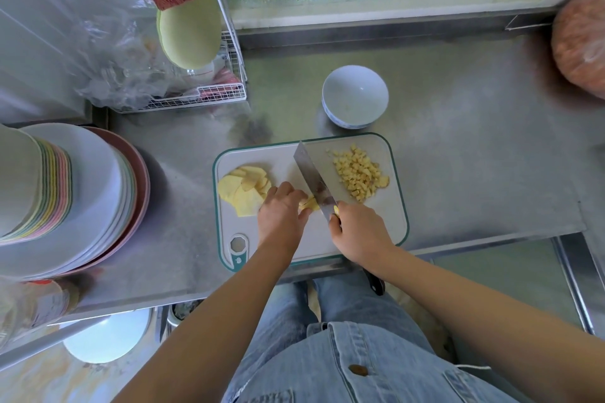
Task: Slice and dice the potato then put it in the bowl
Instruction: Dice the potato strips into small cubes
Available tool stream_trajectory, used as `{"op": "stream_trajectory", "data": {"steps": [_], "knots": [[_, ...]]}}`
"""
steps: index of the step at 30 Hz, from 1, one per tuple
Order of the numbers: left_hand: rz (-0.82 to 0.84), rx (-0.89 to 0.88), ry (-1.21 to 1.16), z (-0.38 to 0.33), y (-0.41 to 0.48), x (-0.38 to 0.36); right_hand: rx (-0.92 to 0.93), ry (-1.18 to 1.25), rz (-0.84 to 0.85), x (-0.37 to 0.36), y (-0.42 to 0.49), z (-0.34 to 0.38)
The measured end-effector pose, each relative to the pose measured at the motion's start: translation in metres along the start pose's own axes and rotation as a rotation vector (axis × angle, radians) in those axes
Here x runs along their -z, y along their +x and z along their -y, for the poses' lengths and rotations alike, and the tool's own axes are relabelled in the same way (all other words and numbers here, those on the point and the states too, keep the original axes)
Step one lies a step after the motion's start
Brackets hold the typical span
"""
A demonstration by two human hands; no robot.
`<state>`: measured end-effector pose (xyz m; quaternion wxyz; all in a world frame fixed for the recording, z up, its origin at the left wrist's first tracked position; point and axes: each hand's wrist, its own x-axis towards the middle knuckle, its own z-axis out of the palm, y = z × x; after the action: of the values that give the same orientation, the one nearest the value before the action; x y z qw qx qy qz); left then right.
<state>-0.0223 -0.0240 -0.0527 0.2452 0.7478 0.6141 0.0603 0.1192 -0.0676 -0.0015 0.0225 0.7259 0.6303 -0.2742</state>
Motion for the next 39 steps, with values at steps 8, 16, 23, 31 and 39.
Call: {"op": "stream_trajectory", "data": {"steps": [8, 16, 23, 31, 39], "knots": [[0.02, -0.003, -0.009, 0.0, 0.0, 0.001, 0.003, 0.05, -0.044, -0.008, 0.009, -0.004], [0.007, -0.037, 0.0, 0.004, -0.001, 0.002, 0.046, 0.057, -0.029, 0.009, 0.005, -0.005], [0.005, -0.011, 0.008, 0.001, 0.001, 0.002, 0.022, -0.017, 0.018, 0.003, 0.0, 0.003], [0.009, -0.007, 0.009, 0.001, 0.0, 0.003, 0.005, 0.013, -0.039, -0.013, 0.004, 0.006], [0.007, -0.008, 0.007, 0.004, -0.003, 0.006, 0.023, 0.087, -0.029, 0.001, 0.008, 0.0]]}}
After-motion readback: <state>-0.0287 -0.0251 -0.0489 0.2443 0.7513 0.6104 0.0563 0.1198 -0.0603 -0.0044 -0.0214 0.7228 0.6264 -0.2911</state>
